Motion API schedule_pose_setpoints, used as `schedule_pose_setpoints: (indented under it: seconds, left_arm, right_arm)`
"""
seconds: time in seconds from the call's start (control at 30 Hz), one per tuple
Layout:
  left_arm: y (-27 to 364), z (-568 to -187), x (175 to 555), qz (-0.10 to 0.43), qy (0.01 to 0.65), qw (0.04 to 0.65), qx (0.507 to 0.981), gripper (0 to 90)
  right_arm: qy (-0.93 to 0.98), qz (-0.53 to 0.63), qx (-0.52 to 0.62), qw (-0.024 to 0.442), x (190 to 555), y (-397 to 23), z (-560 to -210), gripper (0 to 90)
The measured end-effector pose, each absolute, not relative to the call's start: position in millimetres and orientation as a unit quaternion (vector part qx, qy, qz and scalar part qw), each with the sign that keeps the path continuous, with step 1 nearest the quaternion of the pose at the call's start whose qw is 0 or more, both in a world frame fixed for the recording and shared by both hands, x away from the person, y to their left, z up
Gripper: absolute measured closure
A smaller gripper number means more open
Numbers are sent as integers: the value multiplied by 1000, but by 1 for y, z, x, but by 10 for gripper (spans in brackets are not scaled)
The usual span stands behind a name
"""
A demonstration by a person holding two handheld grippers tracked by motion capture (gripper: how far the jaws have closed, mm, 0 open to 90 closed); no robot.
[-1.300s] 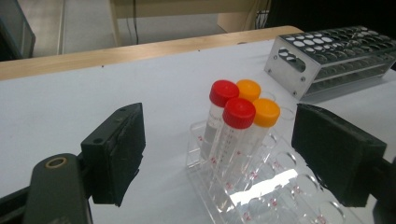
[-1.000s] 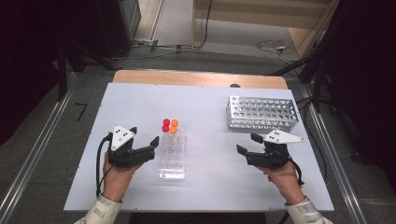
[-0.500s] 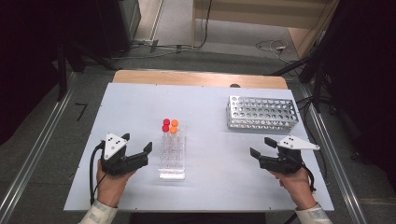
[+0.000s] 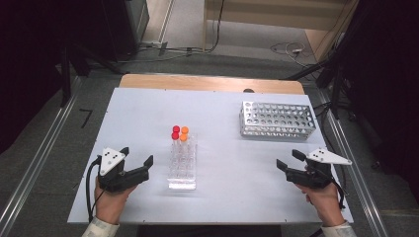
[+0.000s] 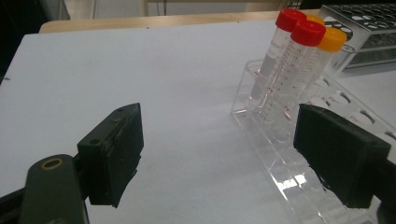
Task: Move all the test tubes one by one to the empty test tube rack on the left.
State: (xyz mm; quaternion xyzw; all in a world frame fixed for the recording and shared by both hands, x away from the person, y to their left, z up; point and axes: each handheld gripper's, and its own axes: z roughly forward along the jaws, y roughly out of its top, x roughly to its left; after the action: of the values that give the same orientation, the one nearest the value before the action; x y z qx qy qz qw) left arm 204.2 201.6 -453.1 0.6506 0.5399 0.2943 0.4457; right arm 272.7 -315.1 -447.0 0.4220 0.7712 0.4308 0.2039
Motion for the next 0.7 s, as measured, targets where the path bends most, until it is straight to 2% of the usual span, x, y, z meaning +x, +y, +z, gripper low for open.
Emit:
schedule_pose_setpoints:
  seconds: [0.7]
  left_arm:
    - [224,-463,189,311,563,428,635,167]
  right_arm:
    - [750,424,458,219,264,-349,-455,248]
